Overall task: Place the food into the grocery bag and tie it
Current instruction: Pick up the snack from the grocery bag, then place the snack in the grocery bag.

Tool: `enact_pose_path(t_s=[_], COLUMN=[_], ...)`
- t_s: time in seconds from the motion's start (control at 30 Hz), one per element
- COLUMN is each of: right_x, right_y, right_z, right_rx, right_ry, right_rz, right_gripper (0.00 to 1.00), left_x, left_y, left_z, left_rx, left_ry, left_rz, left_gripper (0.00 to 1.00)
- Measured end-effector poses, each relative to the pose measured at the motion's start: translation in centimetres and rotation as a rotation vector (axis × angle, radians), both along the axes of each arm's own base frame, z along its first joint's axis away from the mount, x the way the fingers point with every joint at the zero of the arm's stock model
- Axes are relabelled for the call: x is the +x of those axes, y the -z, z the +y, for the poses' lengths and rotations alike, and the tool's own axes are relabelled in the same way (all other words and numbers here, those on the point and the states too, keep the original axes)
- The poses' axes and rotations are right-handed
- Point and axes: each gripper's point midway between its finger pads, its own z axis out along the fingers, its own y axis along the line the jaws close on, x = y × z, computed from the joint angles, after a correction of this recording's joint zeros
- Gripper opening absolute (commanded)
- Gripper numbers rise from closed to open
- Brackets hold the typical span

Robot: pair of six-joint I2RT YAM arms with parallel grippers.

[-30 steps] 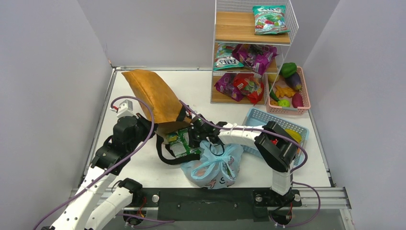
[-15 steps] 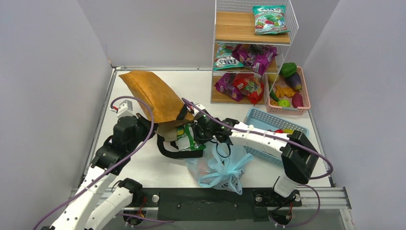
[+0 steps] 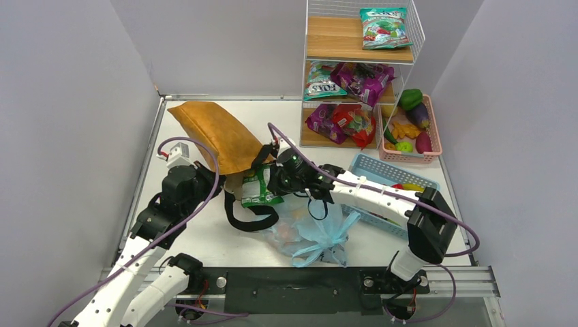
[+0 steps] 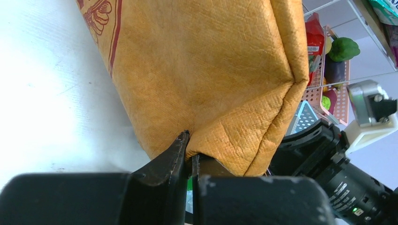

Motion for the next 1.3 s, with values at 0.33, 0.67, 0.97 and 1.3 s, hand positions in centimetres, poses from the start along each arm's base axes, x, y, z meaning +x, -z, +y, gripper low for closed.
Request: enact_pose_path(t_s=[0.33,0.67,0.97,1.3], right_x=[2.7,5.4,7.6,5.5], right_y=[-0.5,-3.9,-5.6,-5.2], right_z=[1.9,4.2,8.4,3.3], right_rx=[0.166,0.401,0.669,0.428], right_ry=[0.122,0.300,0.285,0.220], right_rz=[0.092,0.168,0.229,0.088], right_gripper=[0.00,0.71,0.90,0.90], left_x=[0.0,0.0,0.1,0.0], left_y=[0.0,-0.3,-0.9,-0.9], left_z=[-0.1,-0.3,-0.4,-0.4], left_rx=[-0.014,-0.035,-0.060,-0.059], left_ry=[-0.002,-0.002,-0.008,-0.008], left_rz=[0.003,-0.005,-0.026,-0.028], left_gripper=[0.00,0.00,0.00,0.00])
